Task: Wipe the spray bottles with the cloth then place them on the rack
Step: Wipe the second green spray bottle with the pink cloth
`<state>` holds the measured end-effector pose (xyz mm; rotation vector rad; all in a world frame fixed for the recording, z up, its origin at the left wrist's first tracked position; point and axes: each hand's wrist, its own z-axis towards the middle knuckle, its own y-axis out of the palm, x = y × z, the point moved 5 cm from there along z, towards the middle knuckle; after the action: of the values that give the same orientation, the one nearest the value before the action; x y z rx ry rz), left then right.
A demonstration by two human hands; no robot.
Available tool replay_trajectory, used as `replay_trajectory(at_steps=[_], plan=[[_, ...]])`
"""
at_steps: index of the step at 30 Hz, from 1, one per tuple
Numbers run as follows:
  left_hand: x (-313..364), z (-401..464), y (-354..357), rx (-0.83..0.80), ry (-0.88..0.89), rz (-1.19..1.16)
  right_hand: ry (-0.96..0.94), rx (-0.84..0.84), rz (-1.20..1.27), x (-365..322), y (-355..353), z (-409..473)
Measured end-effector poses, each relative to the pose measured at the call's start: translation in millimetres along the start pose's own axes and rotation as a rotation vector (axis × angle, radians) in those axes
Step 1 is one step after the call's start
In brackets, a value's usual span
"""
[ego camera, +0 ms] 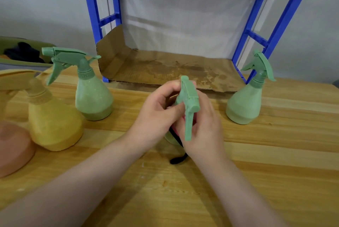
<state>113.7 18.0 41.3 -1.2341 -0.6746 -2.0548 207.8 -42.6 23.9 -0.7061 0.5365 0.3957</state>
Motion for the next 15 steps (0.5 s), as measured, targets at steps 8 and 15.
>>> replay_trajectory(at_steps=[8, 15], plan=[[-1.4, 5.2, -18.3, 0.154, -0.088, -0.280, 0.031, -0.077, 0.033, -0.7, -0.7, 0.3], [1.1, 12.4, -37.3, 0.242, -0.016, -0.462, 0.093, -0.096, 0.211, 9.5, 2.9, -0.2]])
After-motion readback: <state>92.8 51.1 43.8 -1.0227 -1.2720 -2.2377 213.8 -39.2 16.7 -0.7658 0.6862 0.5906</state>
